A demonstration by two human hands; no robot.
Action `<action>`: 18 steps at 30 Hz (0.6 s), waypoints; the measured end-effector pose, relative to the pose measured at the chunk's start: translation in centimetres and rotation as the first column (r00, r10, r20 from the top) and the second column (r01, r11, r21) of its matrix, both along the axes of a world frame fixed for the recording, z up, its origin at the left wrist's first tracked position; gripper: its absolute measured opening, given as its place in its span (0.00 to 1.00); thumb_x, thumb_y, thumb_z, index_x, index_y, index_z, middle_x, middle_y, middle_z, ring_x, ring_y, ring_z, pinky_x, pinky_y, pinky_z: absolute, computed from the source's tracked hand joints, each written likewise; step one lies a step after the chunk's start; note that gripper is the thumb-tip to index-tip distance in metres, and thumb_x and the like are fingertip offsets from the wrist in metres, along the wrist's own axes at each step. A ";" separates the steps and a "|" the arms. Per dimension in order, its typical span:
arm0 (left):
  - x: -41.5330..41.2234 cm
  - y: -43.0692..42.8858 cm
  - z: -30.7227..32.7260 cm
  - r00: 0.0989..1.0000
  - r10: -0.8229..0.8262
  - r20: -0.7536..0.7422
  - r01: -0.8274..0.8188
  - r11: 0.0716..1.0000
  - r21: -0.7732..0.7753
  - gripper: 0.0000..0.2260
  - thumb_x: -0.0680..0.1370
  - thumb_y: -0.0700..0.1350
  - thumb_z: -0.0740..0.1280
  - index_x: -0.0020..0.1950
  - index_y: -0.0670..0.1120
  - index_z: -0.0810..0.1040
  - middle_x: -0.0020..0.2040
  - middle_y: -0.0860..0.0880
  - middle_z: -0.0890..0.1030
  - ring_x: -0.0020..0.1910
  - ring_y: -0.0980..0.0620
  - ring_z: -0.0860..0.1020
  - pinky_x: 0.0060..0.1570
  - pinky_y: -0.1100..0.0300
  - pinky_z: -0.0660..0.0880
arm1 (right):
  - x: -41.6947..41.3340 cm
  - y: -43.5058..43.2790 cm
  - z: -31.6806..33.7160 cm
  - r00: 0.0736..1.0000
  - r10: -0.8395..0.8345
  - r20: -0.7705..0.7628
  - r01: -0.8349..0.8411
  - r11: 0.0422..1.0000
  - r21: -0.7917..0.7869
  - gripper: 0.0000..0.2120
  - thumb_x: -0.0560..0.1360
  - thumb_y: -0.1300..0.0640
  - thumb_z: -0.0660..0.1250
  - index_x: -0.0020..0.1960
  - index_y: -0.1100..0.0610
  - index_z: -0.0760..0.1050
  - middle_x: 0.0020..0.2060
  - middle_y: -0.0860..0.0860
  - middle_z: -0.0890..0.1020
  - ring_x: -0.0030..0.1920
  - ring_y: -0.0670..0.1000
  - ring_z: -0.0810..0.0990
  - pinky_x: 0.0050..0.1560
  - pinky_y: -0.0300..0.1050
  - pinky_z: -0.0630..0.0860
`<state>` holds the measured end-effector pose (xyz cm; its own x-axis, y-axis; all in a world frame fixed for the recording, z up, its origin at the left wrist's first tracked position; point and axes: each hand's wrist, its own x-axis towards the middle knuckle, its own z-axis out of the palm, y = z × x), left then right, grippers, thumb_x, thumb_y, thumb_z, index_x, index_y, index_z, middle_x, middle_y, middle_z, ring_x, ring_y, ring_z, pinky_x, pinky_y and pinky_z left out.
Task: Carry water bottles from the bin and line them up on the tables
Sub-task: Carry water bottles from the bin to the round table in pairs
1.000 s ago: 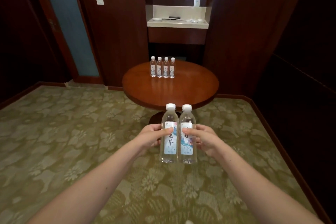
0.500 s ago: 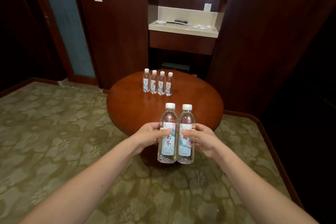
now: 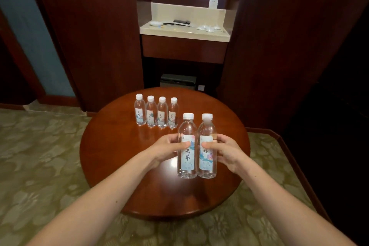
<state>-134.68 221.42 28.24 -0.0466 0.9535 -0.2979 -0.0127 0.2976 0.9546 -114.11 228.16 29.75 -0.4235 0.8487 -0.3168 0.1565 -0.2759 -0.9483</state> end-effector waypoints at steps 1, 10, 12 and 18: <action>-0.6 1.4 0.0 1.000 -0.014 -0.006 0.014 1.000 0.004 0.14 0.76 0.42 0.72 0.61 0.44 0.80 0.55 0.47 0.85 0.57 0.48 0.82 0.59 0.52 0.77 | -0.5 1.2 -0.1 1.000 -0.019 -0.005 0.019 1.000 0.003 0.17 0.70 0.65 0.76 0.57 0.60 0.78 0.48 0.54 0.87 0.47 0.52 0.87 0.47 0.49 0.82; -3.3 10.1 -0.3 0.998 -0.020 -0.067 0.022 0.999 0.023 0.16 0.73 0.42 0.74 0.60 0.48 0.80 0.55 0.47 0.84 0.54 0.52 0.83 0.48 0.60 0.80 | -3.0 9.7 -0.8 0.995 -0.079 0.068 0.077 0.997 0.027 0.17 0.68 0.66 0.78 0.54 0.58 0.80 0.47 0.53 0.87 0.48 0.53 0.87 0.52 0.52 0.83; -3.5 11.8 -0.7 0.997 -0.027 -0.076 0.028 0.999 0.019 0.17 0.73 0.41 0.75 0.61 0.48 0.80 0.55 0.47 0.84 0.54 0.51 0.83 0.49 0.60 0.80 | -3.0 11.4 -1.1 0.992 -0.085 0.089 0.083 0.996 0.026 0.16 0.67 0.67 0.78 0.54 0.59 0.80 0.47 0.53 0.87 0.48 0.53 0.87 0.53 0.54 0.83; -3.4 17.4 -2.2 0.994 -0.049 -0.101 0.051 0.999 0.012 0.17 0.74 0.36 0.73 0.62 0.44 0.77 0.55 0.46 0.84 0.50 0.54 0.83 0.50 0.61 0.81 | -3.1 17.3 -2.2 0.988 -0.045 0.148 0.041 0.999 0.031 0.15 0.67 0.68 0.78 0.49 0.55 0.80 0.43 0.50 0.87 0.44 0.50 0.86 0.48 0.50 0.83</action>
